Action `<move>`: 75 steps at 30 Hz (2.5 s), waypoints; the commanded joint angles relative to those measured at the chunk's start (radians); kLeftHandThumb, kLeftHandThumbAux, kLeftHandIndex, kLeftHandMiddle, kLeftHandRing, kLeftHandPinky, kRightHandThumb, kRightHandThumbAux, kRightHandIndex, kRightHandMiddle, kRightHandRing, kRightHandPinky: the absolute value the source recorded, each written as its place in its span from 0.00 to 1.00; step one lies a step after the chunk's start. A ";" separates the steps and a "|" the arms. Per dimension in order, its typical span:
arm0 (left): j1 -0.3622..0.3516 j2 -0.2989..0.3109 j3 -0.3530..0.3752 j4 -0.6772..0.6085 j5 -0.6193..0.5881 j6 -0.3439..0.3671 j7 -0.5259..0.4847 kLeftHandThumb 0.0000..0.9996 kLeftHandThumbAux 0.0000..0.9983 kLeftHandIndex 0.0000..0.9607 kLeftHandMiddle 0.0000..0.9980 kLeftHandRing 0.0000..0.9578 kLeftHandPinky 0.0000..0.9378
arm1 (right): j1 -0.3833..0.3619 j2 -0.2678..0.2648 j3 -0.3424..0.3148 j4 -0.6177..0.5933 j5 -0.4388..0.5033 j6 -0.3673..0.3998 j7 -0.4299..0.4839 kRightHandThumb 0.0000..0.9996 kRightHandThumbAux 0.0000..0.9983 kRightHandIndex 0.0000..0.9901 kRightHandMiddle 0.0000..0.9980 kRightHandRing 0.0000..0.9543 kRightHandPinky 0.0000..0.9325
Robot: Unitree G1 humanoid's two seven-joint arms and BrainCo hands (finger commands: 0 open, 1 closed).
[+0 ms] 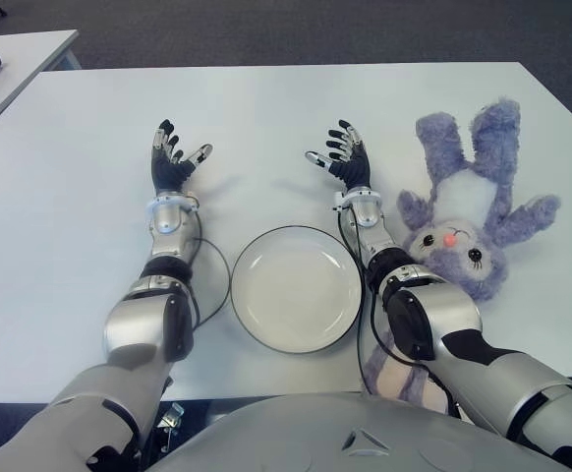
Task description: Put the doll into the plate.
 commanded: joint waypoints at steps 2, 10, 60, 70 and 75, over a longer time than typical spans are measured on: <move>0.248 -0.091 -0.003 0.157 0.000 0.084 0.004 0.01 0.85 0.02 0.02 0.02 0.06 | 0.072 0.070 -0.033 0.104 0.034 0.124 0.004 0.02 0.80 0.08 0.19 0.23 0.23; 0.248 -0.091 -0.007 0.156 0.001 0.083 0.010 0.00 0.85 0.03 0.01 0.01 0.04 | 0.028 0.058 -0.019 0.096 0.013 0.096 0.008 0.01 0.75 0.07 0.17 0.20 0.22; 0.244 -0.091 -0.008 0.160 -0.003 0.095 0.004 0.00 0.86 0.01 0.01 0.01 0.05 | -0.205 -0.082 0.109 0.057 -0.094 -0.048 -0.014 0.00 0.58 0.03 0.12 0.13 0.13; 0.242 -0.092 -0.008 0.160 -0.003 0.098 0.011 0.00 0.83 0.02 0.00 0.00 0.04 | -0.247 -0.111 0.135 0.052 -0.110 -0.060 -0.025 0.00 0.60 0.02 0.08 0.09 0.09; 0.237 -0.089 -0.008 0.161 -0.002 0.106 0.015 0.00 0.83 0.01 0.00 0.00 0.03 | -0.260 -0.118 0.147 0.048 -0.117 -0.072 -0.029 0.00 0.59 0.01 0.07 0.08 0.09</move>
